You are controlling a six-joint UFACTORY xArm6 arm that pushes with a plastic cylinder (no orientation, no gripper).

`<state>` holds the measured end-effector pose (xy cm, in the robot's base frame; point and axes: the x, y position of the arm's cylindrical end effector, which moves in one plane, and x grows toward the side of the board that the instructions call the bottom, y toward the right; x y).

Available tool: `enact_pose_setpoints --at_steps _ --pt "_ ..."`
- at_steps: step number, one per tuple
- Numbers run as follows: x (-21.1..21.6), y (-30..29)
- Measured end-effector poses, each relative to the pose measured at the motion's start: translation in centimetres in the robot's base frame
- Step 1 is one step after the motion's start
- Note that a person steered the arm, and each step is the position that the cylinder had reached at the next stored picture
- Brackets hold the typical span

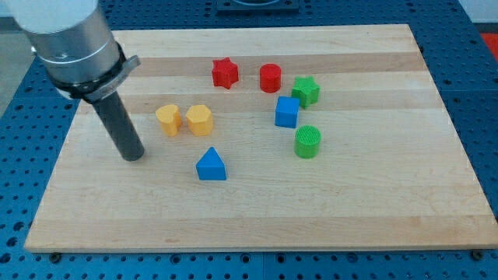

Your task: Push the yellow heart below the red star

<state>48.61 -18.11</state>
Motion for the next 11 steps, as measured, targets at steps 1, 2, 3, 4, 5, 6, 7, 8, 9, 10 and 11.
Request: enact_pose_setpoints --at_steps 1,2,3,4,5,6,7,8,9,10,11 --pt "-0.5 1.3" --pt "-2.4 1.5" --pt "-3.9 2.0" --pt "-4.1 4.3" --pt "-5.3 5.4" --pt "-6.5 3.8" --pt "-7.0 1.4" --pt "-9.2 1.0" --pt "-9.9 1.4" --pt "-9.1 3.1" --pt "-9.0 5.9"
